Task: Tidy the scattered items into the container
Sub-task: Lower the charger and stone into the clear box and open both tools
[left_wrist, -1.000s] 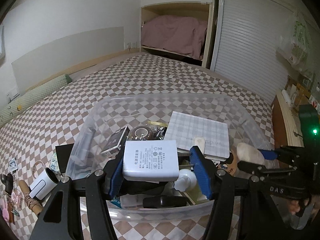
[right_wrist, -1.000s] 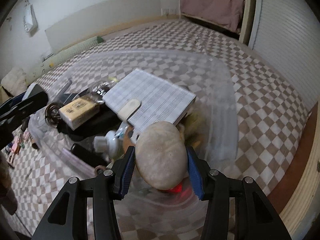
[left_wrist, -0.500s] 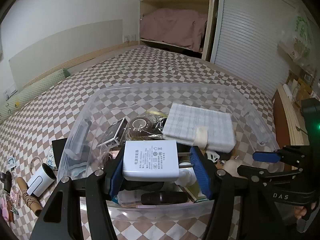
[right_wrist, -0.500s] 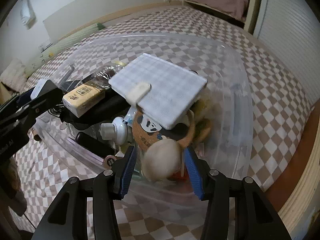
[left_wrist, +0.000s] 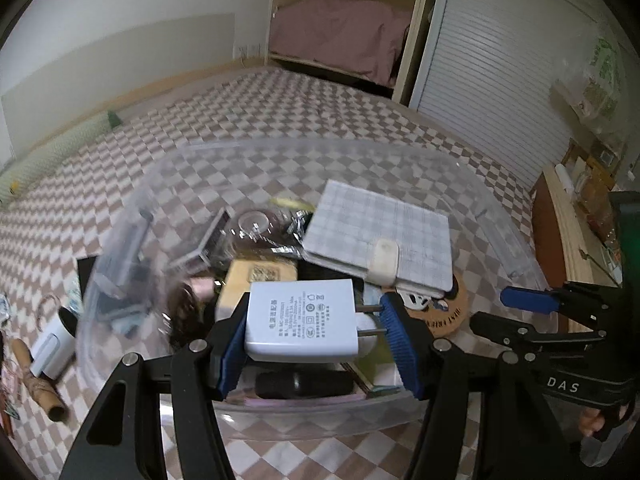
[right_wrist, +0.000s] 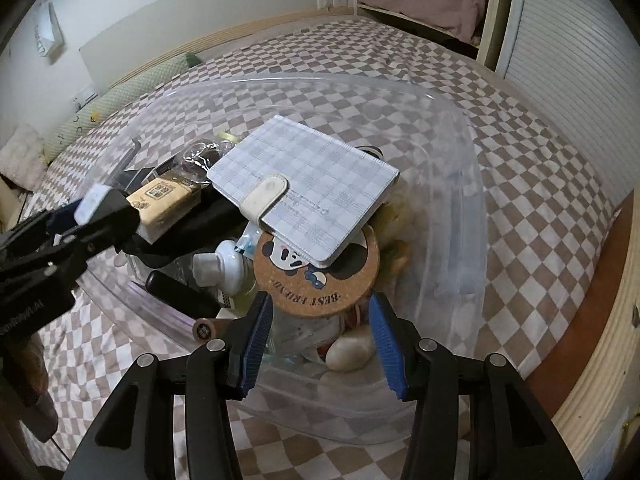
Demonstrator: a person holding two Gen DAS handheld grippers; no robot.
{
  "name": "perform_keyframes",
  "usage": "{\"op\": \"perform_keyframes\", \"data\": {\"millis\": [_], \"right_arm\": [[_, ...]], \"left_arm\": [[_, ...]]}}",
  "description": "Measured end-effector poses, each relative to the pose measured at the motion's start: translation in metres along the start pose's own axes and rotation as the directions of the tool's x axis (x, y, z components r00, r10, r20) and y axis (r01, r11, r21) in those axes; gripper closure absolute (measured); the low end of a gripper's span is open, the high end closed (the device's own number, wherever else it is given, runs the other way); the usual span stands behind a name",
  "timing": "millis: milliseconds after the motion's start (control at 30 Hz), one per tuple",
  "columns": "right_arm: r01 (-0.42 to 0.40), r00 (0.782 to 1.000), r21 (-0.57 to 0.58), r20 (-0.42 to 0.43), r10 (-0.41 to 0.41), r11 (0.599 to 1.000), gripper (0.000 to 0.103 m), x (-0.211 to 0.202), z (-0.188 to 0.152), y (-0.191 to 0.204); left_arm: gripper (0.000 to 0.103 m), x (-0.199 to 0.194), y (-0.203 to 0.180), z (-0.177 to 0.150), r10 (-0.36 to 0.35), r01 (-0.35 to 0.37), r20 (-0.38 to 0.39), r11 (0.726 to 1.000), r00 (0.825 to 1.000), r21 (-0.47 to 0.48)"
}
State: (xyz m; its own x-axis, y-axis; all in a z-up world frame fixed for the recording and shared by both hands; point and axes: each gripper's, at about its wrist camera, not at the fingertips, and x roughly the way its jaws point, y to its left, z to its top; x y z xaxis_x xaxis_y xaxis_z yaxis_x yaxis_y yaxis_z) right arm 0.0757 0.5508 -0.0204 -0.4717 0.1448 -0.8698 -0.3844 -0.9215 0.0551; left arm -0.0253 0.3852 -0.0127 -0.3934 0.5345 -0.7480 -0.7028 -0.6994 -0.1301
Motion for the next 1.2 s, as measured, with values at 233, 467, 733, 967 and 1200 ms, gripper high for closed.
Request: {"op": "perform_keyframes", "data": {"millis": [233,467,733,967,1200], "right_arm": [[0.014,1.0,-0.014,-0.002,-0.014,1.0,0.053,0.002,0.001,0.003],[0.02,1.0,-0.02,-0.007,-0.02,1.0,0.053,0.003,0.002,0.002],[0.025,1.0,-0.024,-0.004,-0.025,0.999,0.053,0.003,0.002,0.002],[0.029,1.0,-0.028,-0.003,-0.03,0.999,0.053,0.002,0.001,0.002],[0.068,0.998,-0.058,0.019,-0.067,0.996,0.042,-0.001,0.0,0.004]], "left_arm": [[0.041,0.022,-0.003,-0.006,-0.017,0.015,-0.106,1.0,0.994,-0.019],[0.041,0.026,-0.012,-0.007,-0.009,0.01,-0.129,1.0,0.992,0.002],[0.015,0.022,-0.003,-0.009,0.012,-0.015,-0.114,0.999,0.993,-0.029],[0.014,0.018,-0.002,-0.01,0.016,-0.021,-0.107,0.999,0.994,-0.042],[0.006,0.01,-0.001,-0.011,0.068,-0.07,-0.076,0.997,0.995,-0.019]]}}
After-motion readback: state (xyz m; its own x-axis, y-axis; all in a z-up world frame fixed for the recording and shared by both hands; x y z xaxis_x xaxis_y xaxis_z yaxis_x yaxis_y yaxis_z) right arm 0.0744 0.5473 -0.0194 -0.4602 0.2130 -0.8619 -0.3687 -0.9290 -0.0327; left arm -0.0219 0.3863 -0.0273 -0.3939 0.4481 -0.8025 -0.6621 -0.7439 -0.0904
